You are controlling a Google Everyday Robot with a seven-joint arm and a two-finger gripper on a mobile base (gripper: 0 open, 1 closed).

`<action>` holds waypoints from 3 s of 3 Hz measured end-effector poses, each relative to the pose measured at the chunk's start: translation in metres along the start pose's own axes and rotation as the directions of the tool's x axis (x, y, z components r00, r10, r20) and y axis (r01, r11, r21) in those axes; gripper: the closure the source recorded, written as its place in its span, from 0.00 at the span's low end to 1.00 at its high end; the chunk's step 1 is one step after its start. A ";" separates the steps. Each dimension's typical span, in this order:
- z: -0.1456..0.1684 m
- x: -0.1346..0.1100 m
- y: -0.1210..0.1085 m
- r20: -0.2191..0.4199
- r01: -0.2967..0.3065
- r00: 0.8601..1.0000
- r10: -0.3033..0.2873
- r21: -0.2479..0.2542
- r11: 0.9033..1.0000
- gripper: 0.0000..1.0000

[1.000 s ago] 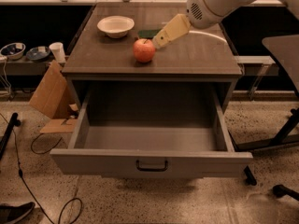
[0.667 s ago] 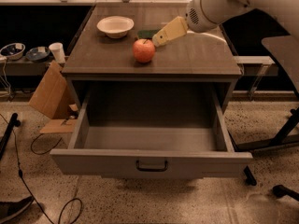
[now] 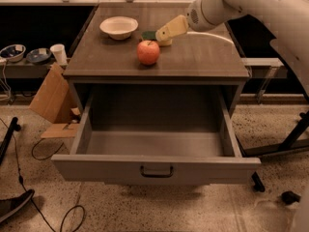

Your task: Place sponge into top drawer

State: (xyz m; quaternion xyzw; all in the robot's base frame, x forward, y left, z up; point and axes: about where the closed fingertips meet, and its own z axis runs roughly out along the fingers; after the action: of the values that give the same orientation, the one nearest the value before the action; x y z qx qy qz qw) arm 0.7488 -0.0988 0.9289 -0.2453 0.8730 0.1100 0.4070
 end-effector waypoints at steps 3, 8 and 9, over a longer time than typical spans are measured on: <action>0.049 -0.020 -0.032 0.125 0.059 0.991 -0.053 -0.038 0.998 0.00; 0.125 -0.034 -0.048 0.131 0.070 0.989 -0.073 0.027 0.997 0.00; 0.134 -0.030 -0.052 0.126 0.071 0.989 -0.075 0.036 0.997 0.00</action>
Offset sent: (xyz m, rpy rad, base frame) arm 0.0722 -0.0057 -0.0031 0.0111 -0.1580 0.1111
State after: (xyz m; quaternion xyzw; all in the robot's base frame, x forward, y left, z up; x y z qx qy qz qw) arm 0.8804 -0.0807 0.8656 -0.2630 0.8373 0.0969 0.4695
